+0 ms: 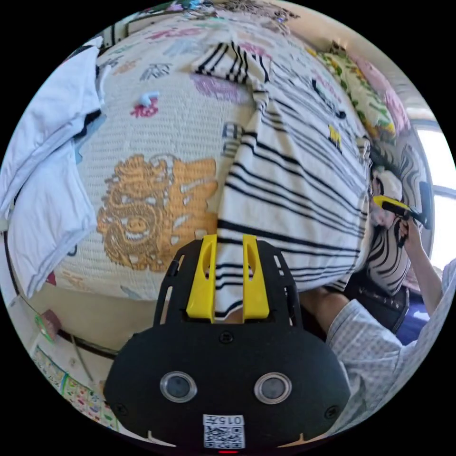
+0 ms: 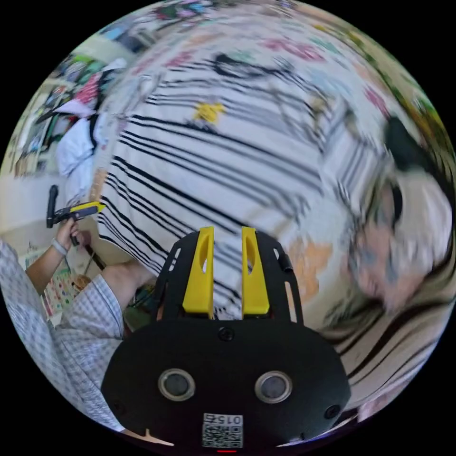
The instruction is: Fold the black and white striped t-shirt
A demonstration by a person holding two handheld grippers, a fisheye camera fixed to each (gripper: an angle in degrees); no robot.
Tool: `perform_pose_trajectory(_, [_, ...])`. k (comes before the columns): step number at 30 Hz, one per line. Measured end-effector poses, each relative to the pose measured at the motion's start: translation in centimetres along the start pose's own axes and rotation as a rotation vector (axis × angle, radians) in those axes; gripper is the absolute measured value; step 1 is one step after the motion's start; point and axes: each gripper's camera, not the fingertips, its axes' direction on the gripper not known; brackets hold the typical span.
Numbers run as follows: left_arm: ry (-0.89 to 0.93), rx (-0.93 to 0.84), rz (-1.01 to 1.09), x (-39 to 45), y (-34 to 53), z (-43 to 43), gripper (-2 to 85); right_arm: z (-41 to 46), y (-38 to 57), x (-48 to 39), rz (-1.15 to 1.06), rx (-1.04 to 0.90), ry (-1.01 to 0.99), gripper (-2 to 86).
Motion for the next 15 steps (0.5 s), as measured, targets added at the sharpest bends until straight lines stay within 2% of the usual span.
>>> perform_pose_trajectory(2, [-0.016, -0.031, 0.019, 1.2, 0.3, 1.0, 8.1, 2.1, 7.3, 4.7, 0.242, -0.084, -0.020, 9.3])
perform_pose_trajectory(5, [-0.079, -0.049, 0.032, 2.8, -0.5, 1.4, 6.7, 5.8, 12.8, 8.1, 0.380, -0.182, -0.144, 8.8])
perform_pose_trajectory(7, [-0.091, -0.102, 0.040, 3.6, -1.5, 1.4, 4.5, 8.2, 14.1, 8.9, 0.384, -0.231, -0.238, 8.3])
perform_pose_trajectory(10, [-0.120, -0.175, 0.085, 5.0, -2.4, 1.4, 1.0, 9.4, 15.0, 10.0, 0.379, -0.208, -0.246, 6.3])
perform_pose_trajectory(13, [-0.169, -0.189, 0.121, 6.6, -2.8, 1.1, 0.2, 9.2, 16.5, 11.2, 0.365, -0.204, -0.278, 0.7])
perform_pose_trajectory(15, [-0.206, -0.189, 0.136, 7.6, -2.8, 1.2, 0.2, 9.6, 17.7, 11.7, 0.347, -0.245, -0.254, 0.2])
